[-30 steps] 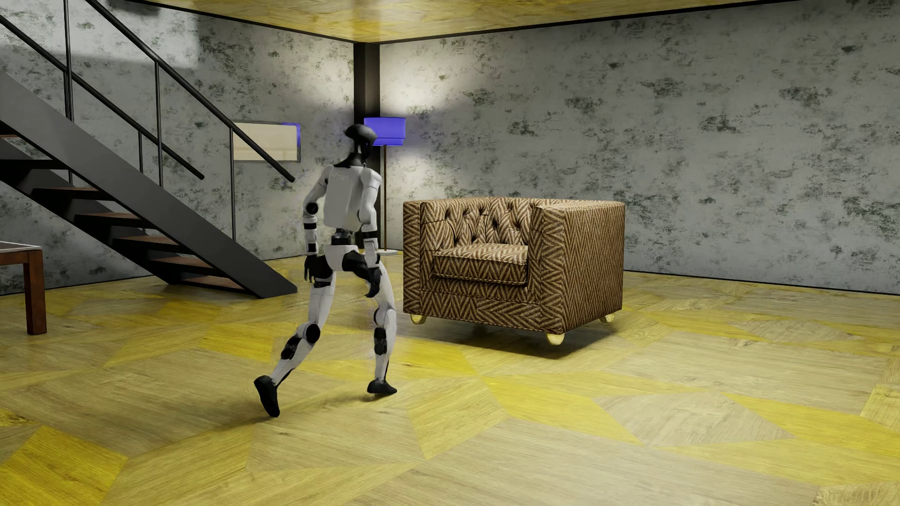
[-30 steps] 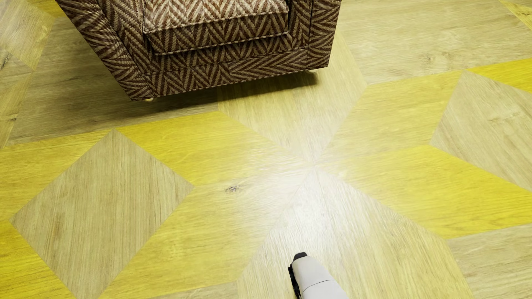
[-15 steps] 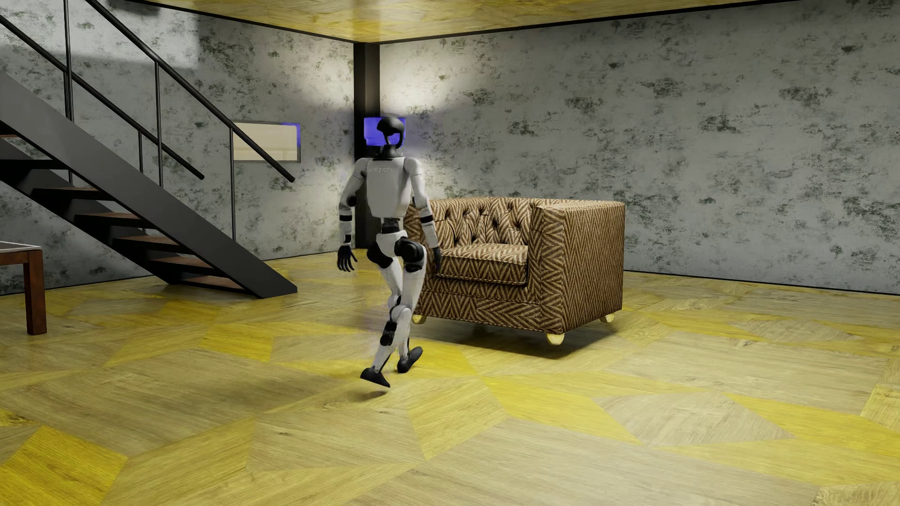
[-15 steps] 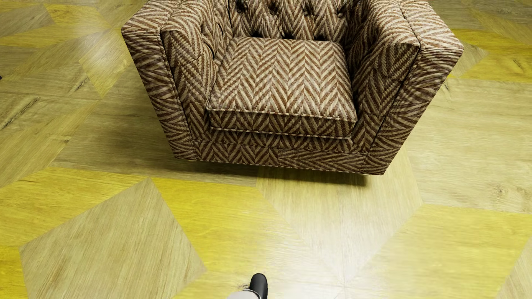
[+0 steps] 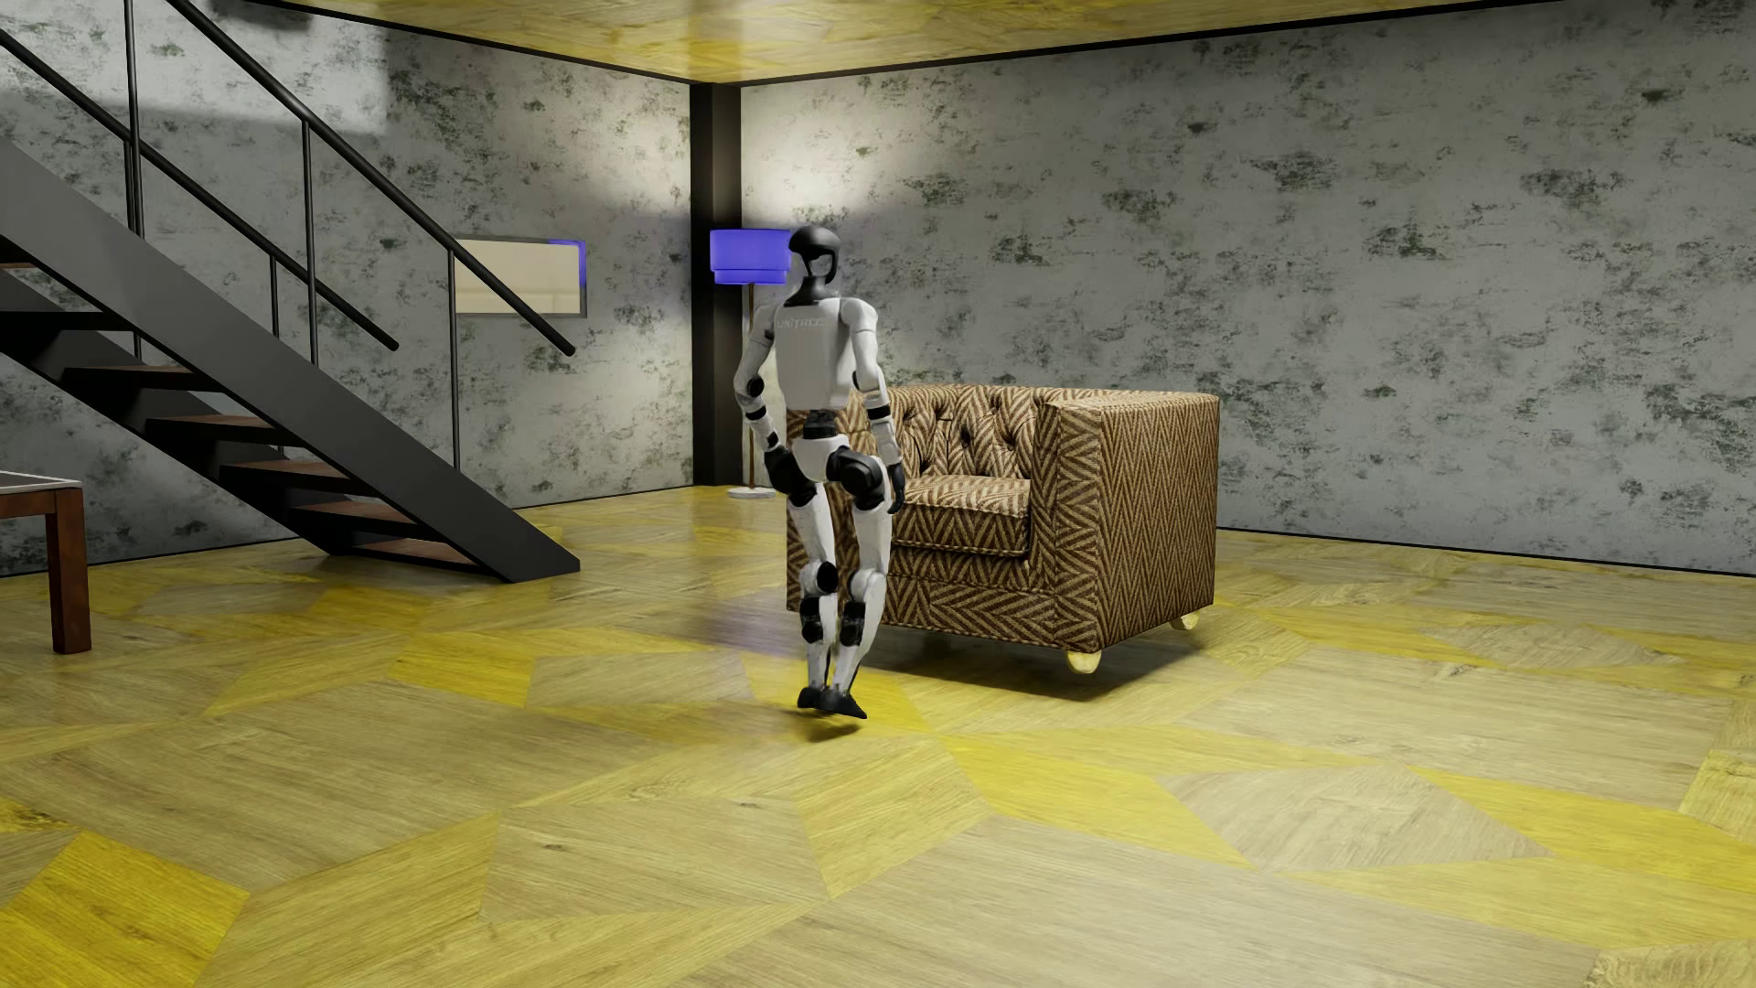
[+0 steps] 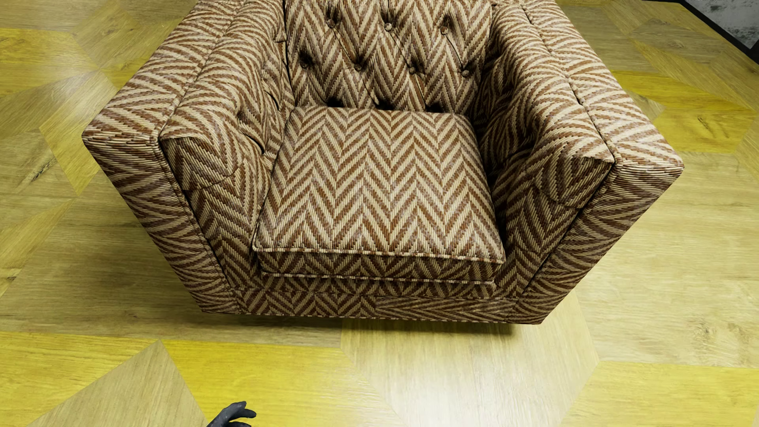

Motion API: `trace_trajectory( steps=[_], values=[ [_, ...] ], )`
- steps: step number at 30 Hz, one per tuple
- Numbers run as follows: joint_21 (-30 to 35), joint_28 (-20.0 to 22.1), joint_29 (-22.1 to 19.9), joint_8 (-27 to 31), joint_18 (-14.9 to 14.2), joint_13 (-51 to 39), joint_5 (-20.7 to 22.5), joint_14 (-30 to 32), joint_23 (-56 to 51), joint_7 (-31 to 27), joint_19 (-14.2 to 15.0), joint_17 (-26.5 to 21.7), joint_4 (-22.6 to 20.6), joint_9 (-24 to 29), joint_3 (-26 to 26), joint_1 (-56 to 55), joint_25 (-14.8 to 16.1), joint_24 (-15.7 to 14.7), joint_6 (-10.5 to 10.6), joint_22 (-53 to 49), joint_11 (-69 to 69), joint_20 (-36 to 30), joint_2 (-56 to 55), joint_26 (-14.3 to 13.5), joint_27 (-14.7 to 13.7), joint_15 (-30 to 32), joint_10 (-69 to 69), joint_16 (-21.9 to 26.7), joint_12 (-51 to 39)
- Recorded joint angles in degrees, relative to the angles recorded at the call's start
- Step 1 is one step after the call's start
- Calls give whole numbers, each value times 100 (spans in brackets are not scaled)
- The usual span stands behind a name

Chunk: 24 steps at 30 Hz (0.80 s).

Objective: Head to the armchair

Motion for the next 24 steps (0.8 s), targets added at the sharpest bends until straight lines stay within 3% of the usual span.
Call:
trace_trajectory(
  steps=[3,6,7,12,14,18,24],
  values=[
    [-116,0,0,0,0,-7,13,-279,-201,0,0,-44,49,-1,-104,352,0,0,72,186,-918,-11,-102,0,0,-20,-140,29,-114],
    [-134,0,0,0,0,60,-28,-554,-309,0,0,13,80,3,-33,728,0,0,16,964,-1047,-204,-84,0,0,956,-296,-50,138],
    [-160,0,0,0,0,108,-54,-661,-298,0,0,61,75,-7,14,867,0,0,-38,1202,-1044,-274,-2,0,0,1010,-359,-81,326],
    [-150,0,0,0,0,308,17,-1066,-137,0,0,158,207,-212,238,1333,0,0,-135,2666,-1487,-644,571,0,0,684,-503,-386,1166],
    [-128,0,0,0,0,291,17,-1074,-25,0,0,170,239,-286,283,1317,0,0,-148,3088,-2291,-860,698,0,0,-112,-663,-472,1308],
    [-134,0,0,0,0,261,41,-1095,23,0,0,181,257,-277,280,1186,0,0,-167,2875,-2395,-977,684,0,0,-132,-593,-438,1359],
    [-15,0,0,0,0,137,61,-1120,10,0,0,160,283,-295,50,1119,0,0,-147,1791,-2484,-481,724,0,0,-154,-554,-303,729]
  ],
)
